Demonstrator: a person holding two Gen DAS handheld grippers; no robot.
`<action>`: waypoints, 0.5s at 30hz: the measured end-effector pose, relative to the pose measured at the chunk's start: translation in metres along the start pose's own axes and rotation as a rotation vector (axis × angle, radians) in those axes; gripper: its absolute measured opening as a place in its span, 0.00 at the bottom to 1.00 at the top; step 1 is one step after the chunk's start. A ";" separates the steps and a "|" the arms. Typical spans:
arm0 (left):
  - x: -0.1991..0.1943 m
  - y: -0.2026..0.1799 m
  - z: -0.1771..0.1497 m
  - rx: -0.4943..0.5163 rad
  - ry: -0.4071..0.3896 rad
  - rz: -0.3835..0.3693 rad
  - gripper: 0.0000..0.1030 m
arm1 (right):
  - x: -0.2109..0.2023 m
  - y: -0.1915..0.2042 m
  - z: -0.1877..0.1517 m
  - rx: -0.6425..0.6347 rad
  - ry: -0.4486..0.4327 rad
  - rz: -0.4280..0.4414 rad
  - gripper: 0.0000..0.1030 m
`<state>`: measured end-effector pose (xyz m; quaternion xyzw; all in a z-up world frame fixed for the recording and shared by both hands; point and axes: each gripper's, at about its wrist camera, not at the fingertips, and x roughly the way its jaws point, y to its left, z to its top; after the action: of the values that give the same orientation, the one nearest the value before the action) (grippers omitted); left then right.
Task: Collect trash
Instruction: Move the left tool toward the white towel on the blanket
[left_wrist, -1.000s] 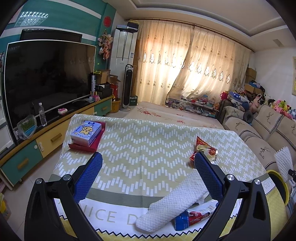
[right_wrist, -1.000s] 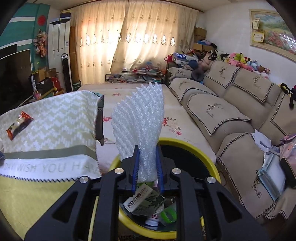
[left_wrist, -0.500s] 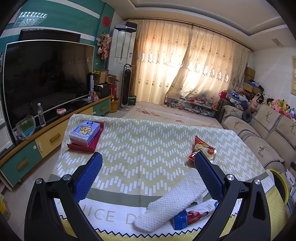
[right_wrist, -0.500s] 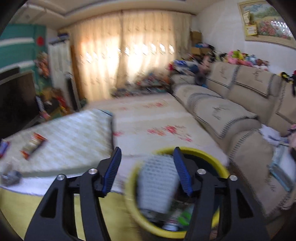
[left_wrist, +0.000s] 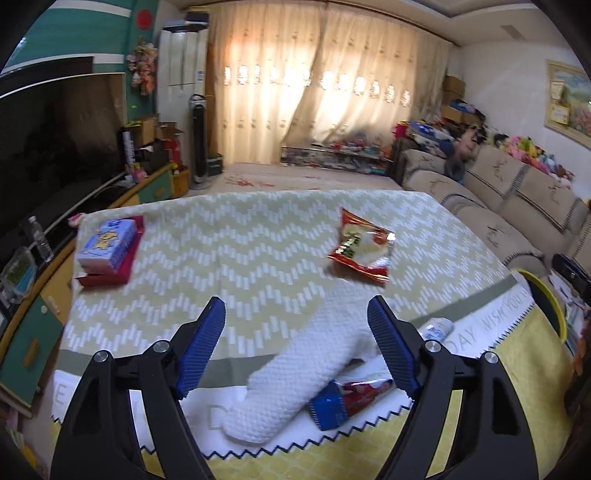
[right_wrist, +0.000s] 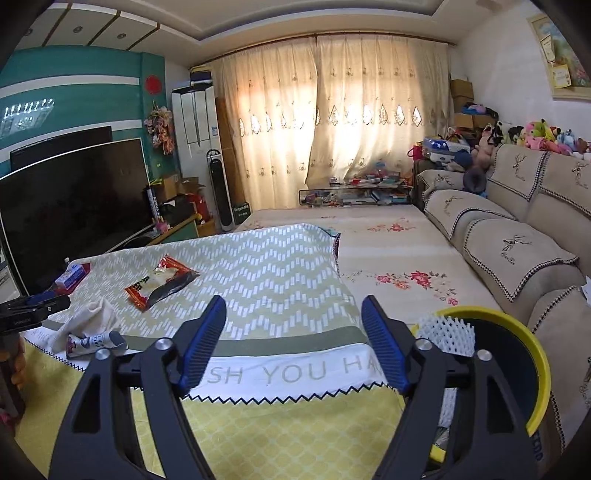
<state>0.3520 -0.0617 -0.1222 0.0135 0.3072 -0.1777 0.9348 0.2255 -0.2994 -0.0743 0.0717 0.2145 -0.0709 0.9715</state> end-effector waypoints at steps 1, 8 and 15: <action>0.001 -0.002 0.000 0.009 0.009 -0.011 0.76 | 0.001 0.001 0.000 -0.002 0.003 -0.001 0.70; 0.012 -0.009 -0.001 0.047 0.075 -0.054 0.75 | 0.004 0.002 0.003 -0.015 0.008 -0.001 0.72; 0.026 -0.018 -0.002 0.088 0.143 -0.064 0.59 | 0.008 0.000 0.003 0.004 0.018 -0.003 0.72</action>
<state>0.3643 -0.0864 -0.1371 0.0574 0.3653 -0.2196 0.9028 0.2342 -0.3005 -0.0751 0.0739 0.2234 -0.0722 0.9692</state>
